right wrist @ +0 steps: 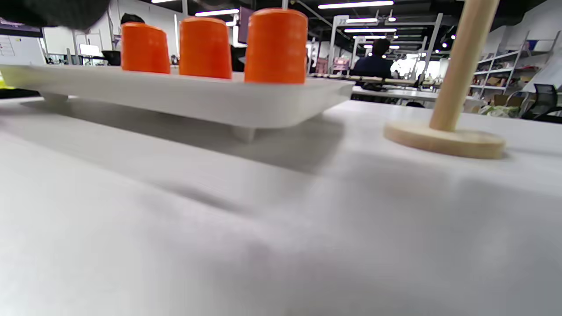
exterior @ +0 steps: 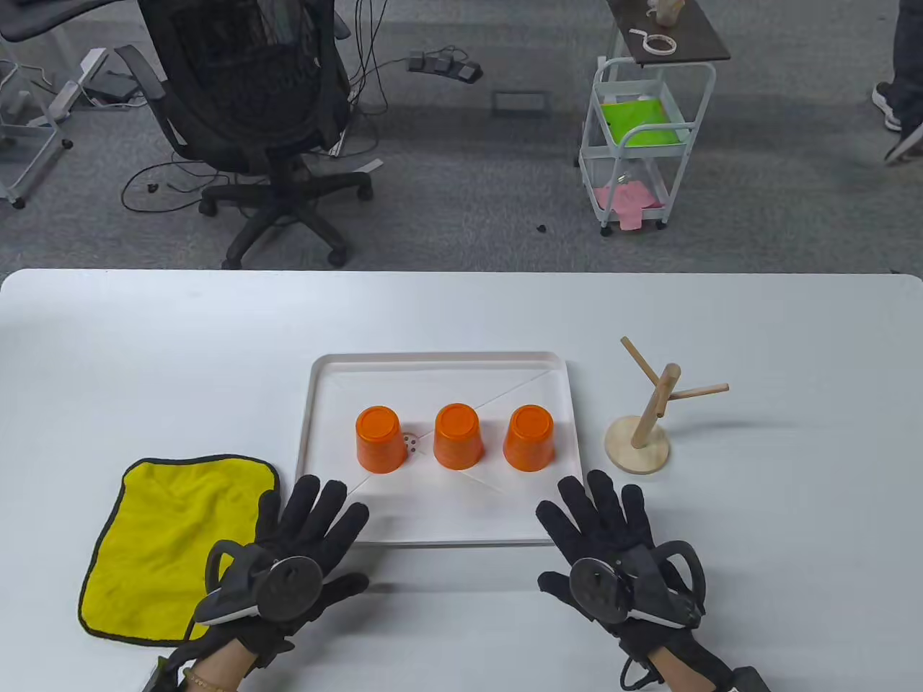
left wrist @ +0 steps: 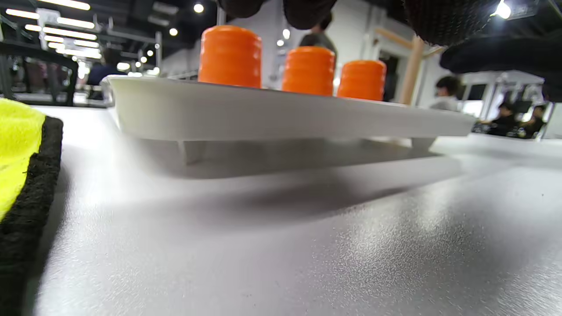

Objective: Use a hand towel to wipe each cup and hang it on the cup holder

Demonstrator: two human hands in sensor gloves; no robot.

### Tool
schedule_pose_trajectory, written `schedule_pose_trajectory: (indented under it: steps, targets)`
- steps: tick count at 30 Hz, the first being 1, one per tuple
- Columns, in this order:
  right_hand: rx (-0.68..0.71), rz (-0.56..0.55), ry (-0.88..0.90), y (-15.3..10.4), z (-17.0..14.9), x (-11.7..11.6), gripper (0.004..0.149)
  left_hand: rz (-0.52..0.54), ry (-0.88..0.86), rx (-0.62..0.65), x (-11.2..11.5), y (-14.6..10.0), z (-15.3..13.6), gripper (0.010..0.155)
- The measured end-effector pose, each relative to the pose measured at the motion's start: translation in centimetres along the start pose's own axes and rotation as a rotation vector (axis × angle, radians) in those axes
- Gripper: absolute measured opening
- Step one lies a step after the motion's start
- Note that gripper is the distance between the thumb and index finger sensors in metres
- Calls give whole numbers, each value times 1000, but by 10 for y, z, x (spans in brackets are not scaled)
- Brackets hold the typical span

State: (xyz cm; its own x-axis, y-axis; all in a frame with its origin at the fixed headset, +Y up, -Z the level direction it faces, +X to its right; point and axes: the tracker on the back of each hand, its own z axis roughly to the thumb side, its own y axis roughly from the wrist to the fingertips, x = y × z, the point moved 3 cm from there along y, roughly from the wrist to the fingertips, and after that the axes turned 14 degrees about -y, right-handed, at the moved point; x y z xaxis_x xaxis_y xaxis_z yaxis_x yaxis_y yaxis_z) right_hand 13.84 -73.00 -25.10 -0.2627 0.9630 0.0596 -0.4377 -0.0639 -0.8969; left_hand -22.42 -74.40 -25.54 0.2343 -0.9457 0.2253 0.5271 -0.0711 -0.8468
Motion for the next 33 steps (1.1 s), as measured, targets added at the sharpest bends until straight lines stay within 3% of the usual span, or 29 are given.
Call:
schedule_pose_trajectory:
  steps: [25, 33]
  targets:
    - [-12, 30, -4, 4, 2, -1, 79, 27, -17, 11, -3, -3, -1, 79]
    - [-33, -25, 19, 19, 2, 34, 77, 47, -30, 27, -6, -5, 0, 78]
